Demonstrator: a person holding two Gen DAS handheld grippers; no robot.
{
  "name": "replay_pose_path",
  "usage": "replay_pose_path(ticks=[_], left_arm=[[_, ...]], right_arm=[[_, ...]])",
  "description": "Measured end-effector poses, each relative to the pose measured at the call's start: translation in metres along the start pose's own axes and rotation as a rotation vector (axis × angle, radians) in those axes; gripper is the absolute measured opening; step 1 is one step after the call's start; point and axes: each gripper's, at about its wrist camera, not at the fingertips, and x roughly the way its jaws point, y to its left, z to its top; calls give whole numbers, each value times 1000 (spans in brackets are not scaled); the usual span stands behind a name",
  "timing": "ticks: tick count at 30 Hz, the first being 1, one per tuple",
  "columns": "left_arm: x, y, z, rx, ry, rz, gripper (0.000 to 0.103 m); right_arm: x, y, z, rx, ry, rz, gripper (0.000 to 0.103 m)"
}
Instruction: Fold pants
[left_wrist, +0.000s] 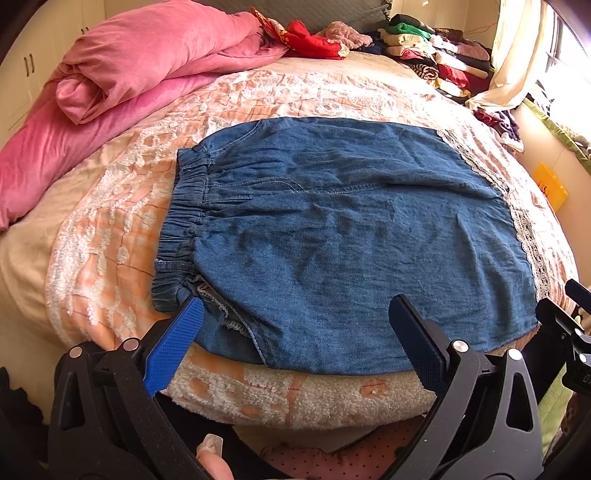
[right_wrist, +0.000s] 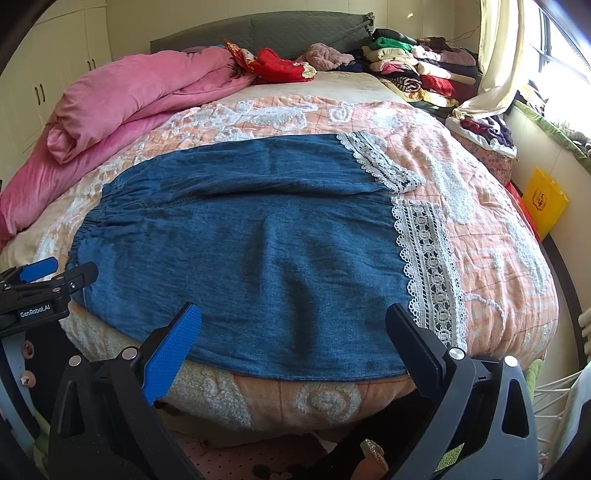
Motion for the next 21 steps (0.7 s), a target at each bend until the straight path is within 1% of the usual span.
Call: replay_pose_path(ticks=[12,15,21], left_arm=[[-1,0,0,0,-2,0,94],[-7,5,5,-1,-6,1,94],[-6,8,10,0,-16,1,94]], right_arm=[[-6,4,2,1,-2,17,99],[-5,5,4,0,-1,19,99],[-3,7,6,-6,0,22,99]])
